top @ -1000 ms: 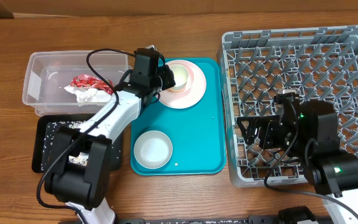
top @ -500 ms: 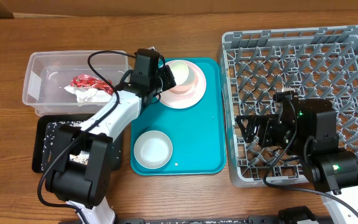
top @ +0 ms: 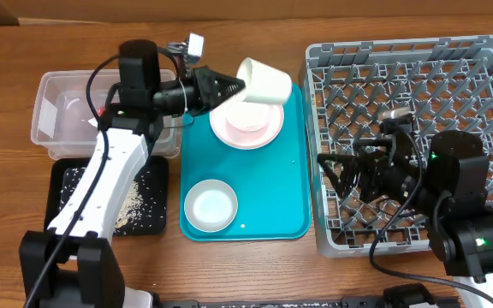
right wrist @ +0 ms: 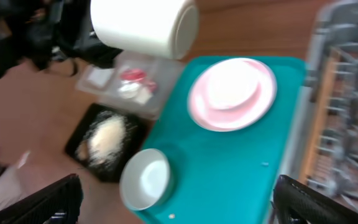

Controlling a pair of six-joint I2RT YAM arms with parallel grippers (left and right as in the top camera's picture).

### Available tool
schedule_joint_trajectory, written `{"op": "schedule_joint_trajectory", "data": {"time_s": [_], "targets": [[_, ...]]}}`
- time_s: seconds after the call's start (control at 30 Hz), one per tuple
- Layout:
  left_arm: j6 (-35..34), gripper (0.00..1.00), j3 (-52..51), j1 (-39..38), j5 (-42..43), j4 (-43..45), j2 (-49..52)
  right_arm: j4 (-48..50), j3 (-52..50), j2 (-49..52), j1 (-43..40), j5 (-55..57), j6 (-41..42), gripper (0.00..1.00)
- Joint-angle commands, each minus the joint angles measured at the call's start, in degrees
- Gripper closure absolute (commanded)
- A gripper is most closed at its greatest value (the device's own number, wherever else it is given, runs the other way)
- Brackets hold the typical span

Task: Sort waste into correct bins and load items into the dishwasher
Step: 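Bring the white cup toward the right gripper above the rack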

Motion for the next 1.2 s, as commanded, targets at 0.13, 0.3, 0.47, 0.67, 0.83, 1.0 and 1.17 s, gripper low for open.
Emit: {"op": "schedule_joint_trajectory", "data": {"time_s": [0.13,0.3,0.47,0.67,0.83,1.0,1.17], "targets": [[-1.22,0.96,0.52,-2.58,26.58,-0.15,0.13,4.81,1.38,-0.35,-0.15,-17.18,-5.7,0.0],[-1.22,0.96,0.52,-5.53,25.11,0.81,0.13,7.17,1.36,-0.11,-0.15,-19.82,-5.75,0.0],[-1.22,0.96,0.52,-7.74,23.34,0.94,0.13,7.28,1.36,2.27,-0.15,-19.85,-5.73,0.0],[-1.2,0.96,0.52,-9.18,23.08,1.55,0.13,8.79,1.36,6.36,-0.15,-21.88,-5.7,0.0],[-1.01,0.96,0.52,-9.51,22.95,1.51,0.13,15.13,1.36,8.02,-0.15,-27.36,-5.62,0.03],[-1.01,0.96,0.52,-9.51,22.93,1.51,0.13,17.31,1.36,8.02,-0.15,-27.34,-5.44,0.1],[-0.98,0.96,0.52,-9.51,22.71,1.55,0.13,16.28,1.36,8.02,-0.15,-27.34,-5.44,0.18]]}}
